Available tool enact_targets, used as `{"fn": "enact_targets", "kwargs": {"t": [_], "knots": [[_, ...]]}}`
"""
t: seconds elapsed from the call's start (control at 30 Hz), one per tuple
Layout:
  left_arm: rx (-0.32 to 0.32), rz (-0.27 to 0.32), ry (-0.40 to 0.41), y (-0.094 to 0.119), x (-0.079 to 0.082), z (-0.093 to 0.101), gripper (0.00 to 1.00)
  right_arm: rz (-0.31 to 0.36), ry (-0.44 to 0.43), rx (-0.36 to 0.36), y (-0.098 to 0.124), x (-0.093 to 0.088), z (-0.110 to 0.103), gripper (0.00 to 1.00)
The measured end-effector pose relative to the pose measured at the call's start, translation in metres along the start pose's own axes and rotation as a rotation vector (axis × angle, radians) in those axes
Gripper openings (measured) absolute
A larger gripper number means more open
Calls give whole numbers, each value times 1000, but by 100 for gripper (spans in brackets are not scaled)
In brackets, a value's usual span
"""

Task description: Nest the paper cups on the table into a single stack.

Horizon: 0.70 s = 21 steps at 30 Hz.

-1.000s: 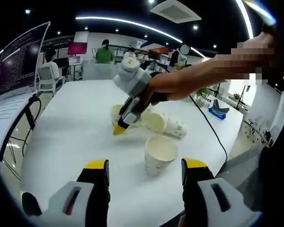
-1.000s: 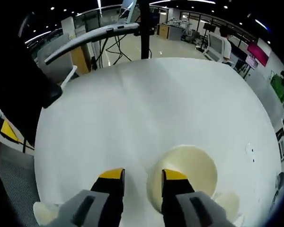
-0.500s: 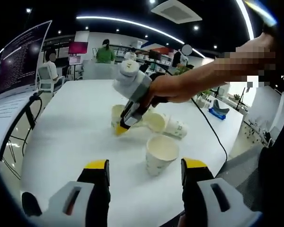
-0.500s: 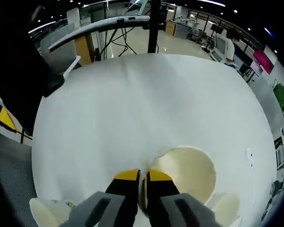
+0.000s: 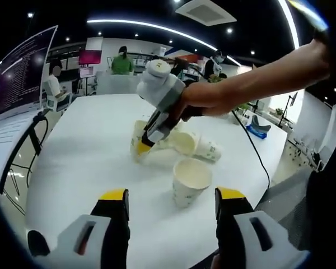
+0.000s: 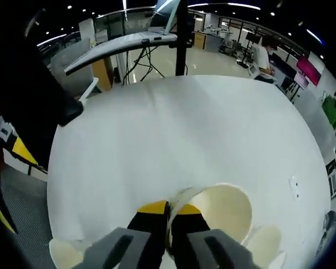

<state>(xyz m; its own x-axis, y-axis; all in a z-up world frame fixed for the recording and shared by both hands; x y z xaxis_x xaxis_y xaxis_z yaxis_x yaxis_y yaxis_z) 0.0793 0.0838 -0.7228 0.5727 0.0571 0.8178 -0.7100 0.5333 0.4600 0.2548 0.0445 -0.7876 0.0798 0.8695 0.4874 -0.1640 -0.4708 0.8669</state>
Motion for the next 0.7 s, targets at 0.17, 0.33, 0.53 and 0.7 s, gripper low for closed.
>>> {"fn": "enact_targets", "kwargs": {"t": [0.17,0.33,0.53,0.7], "knots": [[-5,-3,-9,-3,0,1,61,16,20,-5,9,5,-2,0],[-13,-8,-16,-4,0,4,61,23,40,-14,17,5,-2,0],[-22,-8,-24,-4,1,8,61,31,67,-21,27,7,-4,0],[-28,-12,-31,-4,1,10,61,46,87,-21,38,10,-9,0]]}}
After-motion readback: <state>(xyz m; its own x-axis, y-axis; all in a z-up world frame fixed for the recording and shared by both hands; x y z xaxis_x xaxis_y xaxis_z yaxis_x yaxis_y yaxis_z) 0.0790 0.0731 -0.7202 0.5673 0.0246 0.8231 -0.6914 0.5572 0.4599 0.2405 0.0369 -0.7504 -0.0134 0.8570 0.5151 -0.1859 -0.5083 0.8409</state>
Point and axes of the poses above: the point that each gripper's makers call its tool centre point, and the gripper's own axes: y roughly backward along the fingers, z roughly to its right, x roughly out of its top, the point moved 3 cm from there along y, roughly backward along the fingers, and after that the axes turned 10 degrees about y, right-handed, at the moved point
